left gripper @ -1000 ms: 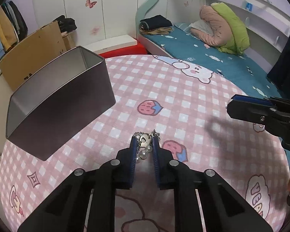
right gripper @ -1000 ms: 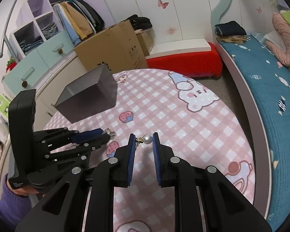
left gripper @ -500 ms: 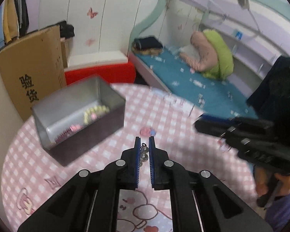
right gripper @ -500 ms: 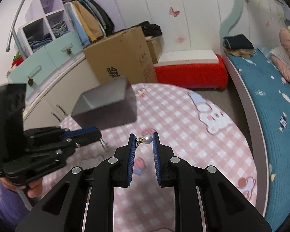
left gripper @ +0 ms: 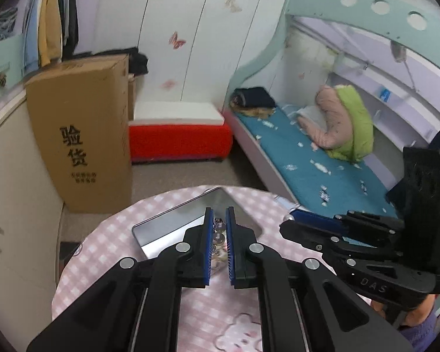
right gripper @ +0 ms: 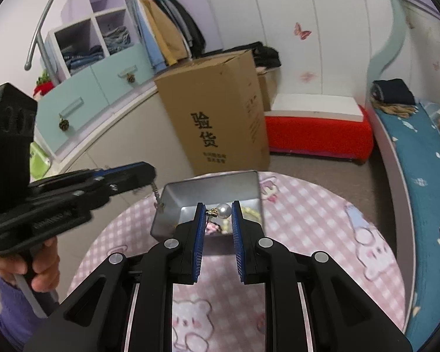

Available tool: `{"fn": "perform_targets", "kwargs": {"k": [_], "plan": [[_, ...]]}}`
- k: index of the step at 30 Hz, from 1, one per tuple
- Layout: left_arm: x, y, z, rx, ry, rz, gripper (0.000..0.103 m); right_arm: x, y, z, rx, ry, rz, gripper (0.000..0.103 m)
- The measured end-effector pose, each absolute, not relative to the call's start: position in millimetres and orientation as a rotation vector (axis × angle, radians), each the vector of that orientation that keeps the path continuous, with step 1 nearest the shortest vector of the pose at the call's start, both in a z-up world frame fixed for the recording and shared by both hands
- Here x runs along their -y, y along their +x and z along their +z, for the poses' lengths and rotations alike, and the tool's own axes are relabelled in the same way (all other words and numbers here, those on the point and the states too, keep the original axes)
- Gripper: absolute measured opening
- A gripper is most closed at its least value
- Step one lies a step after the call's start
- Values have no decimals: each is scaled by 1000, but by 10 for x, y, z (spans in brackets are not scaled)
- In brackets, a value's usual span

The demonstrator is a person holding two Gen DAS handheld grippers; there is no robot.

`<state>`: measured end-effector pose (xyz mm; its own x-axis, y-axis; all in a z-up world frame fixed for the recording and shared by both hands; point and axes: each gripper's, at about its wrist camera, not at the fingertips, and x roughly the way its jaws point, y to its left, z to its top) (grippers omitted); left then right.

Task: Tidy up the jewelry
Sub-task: 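Carry the silver pearl chain with the right gripper to the grey box, then open the right gripper to drop the chain into the box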

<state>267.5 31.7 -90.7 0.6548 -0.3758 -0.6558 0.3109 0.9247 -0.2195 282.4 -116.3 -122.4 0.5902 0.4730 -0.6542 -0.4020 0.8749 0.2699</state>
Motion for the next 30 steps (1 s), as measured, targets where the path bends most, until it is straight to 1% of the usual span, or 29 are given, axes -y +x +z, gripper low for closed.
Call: {"fn": "perform_targets", "kwargs": {"k": [6,9,18,19,20,21,22,23,26,27,28,30], "plan": [[-343,2939,-1356,-886,-106,-371,7,911,3091,-1537,-876,60,504,19],[-338,2966,-1511,-915,-88,-364,7,855,3180,-1679,-911,51,494,19],[-363,3007,-1665,-952,-102,-359,8,777,3272,-1805,-939,40,479,19],[-364,3002,-1663,-954,-104,-360,10,772,3277,-1803,-939,40,477,19],[-365,2996,-1660,-955,-107,-363,17,787,3277,-1810,-939,40,476,19],[-370,2986,-1650,-952,-112,-359,22,791,3275,-1814,-936,41,474,20],[-376,2989,-1636,-946,-117,-351,31,787,3279,-1814,-936,42,473,20],[-390,2978,-1629,-939,-123,-349,35,792,3277,-1810,-935,45,472,20],[-405,2943,-1575,-926,-133,-347,38,814,3243,-1789,-923,49,468,20],[-414,2931,-1551,-918,-136,-347,42,821,3229,-1778,-920,52,471,20],[-419,2919,-1527,-910,-138,-344,51,842,3212,-1771,-917,54,473,21],[-445,2877,-1471,-888,-147,-334,53,869,3181,-1732,-901,52,459,29]]}}
